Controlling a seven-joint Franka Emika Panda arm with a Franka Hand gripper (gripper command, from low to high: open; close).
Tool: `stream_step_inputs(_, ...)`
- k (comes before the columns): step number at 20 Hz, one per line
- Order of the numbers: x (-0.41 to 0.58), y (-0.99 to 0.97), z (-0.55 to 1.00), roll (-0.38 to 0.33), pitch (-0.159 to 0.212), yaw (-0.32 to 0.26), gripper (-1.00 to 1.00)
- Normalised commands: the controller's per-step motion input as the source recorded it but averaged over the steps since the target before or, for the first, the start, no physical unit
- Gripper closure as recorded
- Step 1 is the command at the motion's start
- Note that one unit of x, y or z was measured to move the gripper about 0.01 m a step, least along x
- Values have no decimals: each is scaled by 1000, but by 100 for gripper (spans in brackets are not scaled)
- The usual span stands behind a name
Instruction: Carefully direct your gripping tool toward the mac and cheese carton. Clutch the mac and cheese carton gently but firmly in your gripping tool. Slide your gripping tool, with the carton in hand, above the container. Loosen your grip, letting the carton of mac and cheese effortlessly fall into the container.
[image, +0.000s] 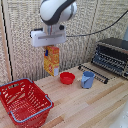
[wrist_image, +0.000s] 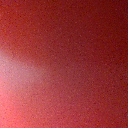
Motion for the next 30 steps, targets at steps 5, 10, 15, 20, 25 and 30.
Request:
stream_step_inputs(5,47,862,685,0,22,-1,100)
stream_step_inputs(10,17,904,509,0,39,0,100)
stream_step_inputs(15,0,922,142,0,140,0,100)
stream_step_inputs(20,-24,781,-190,14,182,1,100)
stream_step_inputs(25,0,156,-741,67,36,1,100)
stream_step_inputs(30,5,3,-915,92,-68,0,100)
